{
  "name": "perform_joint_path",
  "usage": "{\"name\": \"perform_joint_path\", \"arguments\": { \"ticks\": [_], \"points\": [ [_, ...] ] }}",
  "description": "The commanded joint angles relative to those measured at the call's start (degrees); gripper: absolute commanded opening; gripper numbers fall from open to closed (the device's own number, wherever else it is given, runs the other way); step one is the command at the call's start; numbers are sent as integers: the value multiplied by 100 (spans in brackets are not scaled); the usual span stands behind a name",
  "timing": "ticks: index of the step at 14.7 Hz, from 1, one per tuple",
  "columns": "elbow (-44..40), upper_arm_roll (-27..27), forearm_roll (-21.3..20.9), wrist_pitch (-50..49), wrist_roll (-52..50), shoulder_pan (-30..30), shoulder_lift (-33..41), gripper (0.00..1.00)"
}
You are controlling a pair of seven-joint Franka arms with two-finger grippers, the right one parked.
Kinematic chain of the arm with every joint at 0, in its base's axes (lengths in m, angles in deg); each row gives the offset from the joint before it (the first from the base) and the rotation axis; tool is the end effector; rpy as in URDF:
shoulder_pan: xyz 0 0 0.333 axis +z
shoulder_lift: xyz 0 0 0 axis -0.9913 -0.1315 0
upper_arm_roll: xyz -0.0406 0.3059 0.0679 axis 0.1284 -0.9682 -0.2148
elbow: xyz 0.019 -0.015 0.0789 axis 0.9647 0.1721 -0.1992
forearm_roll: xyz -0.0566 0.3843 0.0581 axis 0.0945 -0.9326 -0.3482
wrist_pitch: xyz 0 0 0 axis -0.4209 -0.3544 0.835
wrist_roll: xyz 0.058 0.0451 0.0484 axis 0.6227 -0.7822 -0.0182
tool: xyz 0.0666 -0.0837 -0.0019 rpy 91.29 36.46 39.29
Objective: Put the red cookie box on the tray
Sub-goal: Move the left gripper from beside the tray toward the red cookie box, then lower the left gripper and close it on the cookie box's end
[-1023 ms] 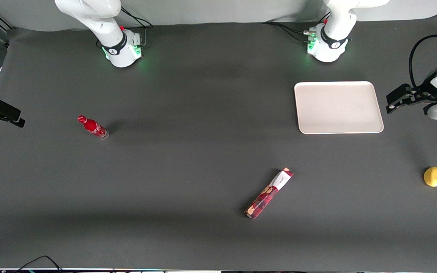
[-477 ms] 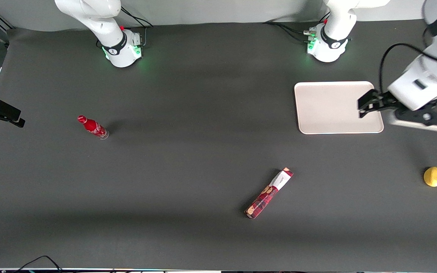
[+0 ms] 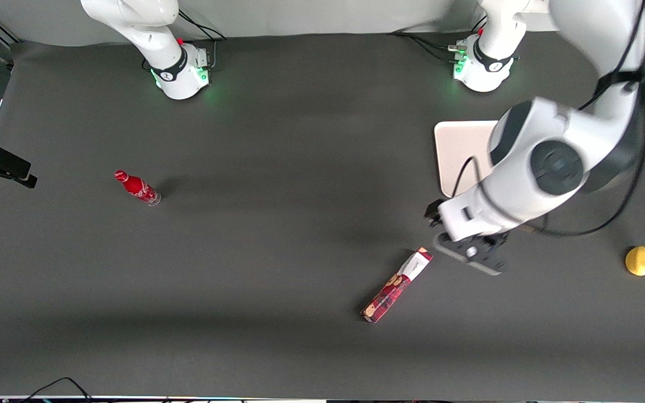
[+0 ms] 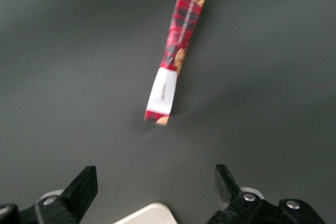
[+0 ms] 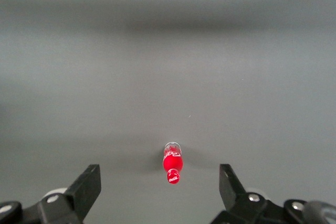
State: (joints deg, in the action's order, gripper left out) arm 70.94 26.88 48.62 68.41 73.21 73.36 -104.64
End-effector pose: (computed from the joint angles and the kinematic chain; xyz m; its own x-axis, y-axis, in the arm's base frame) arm 0.6478 -0.2515 0.4507 0.8950 -0.4458 0.0137 -0.4453 -0.8915 0.0831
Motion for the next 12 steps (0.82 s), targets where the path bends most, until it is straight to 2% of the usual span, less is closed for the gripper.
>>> {"name": "perform_joint_path", "arguments": {
  "ticks": [1, 4, 8, 12],
  "points": [
    [-974, -43, -362, 118, 233, -427, -1091, 100],
    [-993, -52, -381, 758, 628, -436, -1548, 100],
    [-1010, -113, -389, 1277, 638, -550, -1962, 100],
    [-1010, -429, -398, 1893, 638, -840, -2314, 100]
  ]
}}
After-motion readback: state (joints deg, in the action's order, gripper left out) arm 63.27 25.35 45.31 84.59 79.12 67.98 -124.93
